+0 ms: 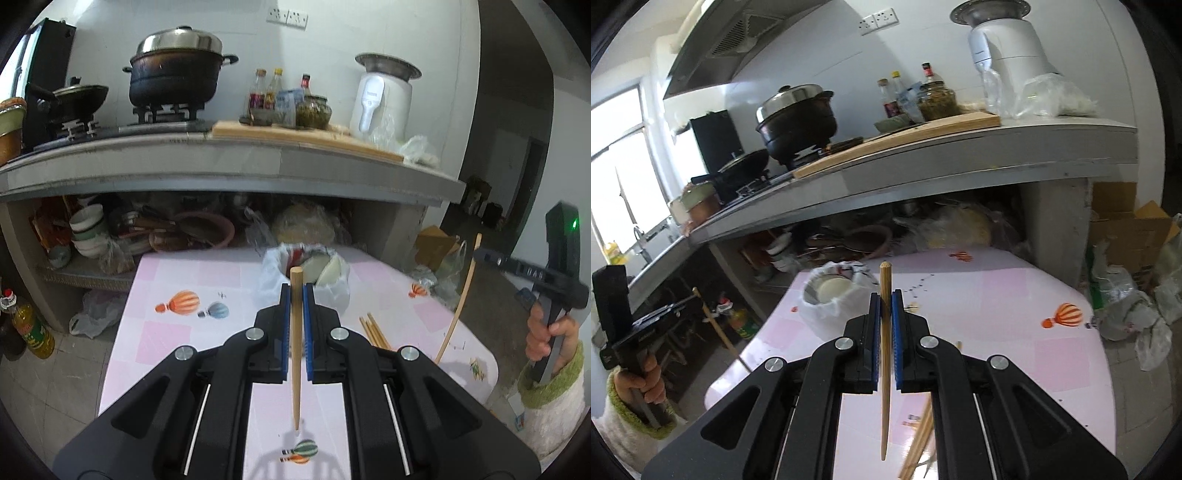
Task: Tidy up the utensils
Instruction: 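Lift the chopstick up over the holder with the left gripper while the right gripper lifts its chopstick, then lower the chopstick into the bagged holder with the left gripper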
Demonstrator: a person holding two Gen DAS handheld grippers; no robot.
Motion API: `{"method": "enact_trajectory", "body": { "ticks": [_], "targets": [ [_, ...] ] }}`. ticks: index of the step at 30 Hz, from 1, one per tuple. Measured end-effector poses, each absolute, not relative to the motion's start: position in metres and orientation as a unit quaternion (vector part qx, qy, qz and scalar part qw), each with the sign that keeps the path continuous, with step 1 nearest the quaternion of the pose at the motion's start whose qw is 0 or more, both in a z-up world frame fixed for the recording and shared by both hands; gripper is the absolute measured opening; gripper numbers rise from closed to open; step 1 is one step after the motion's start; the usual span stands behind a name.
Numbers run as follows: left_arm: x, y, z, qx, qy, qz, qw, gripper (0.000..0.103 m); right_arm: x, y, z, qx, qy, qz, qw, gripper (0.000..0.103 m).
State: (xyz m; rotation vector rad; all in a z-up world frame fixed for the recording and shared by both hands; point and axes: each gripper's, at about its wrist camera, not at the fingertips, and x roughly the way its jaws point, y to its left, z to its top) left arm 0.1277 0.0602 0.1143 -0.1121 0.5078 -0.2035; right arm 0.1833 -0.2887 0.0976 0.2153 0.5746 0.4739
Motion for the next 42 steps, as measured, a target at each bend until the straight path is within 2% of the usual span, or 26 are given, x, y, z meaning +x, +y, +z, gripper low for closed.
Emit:
{"method": "enact_trajectory", "body": {
  "ticks": [12, 22, 32, 42],
  "targets": [
    [0.148, 0.077, 0.190, -0.046, 0.177, -0.088, 0.979, 0.006, 0.188, -0.259, 0.097, 0.090, 0.291, 0.258, 0.917, 0.006],
    [0.208, 0.067, 0.248, -0.047, 0.129, -0.095, 0.986, 0.006, 0.202, -0.251, 0.086, 0.094, 0.307, 0.266, 0.909, 0.006],
    [0.288, 0.050, 0.213, -0.051, 0.166, -0.100, 0.980, 0.006, 0.215, -0.252, 0.076, 0.093, 0.324, 0.259, 0.905, 0.006],
    [0.320, 0.042, 0.165, -0.030, 0.200, -0.091, 0.975, 0.006, 0.225, -0.250, 0.066, 0.090, 0.338, 0.256, 0.901, 0.006]
  ]
}}
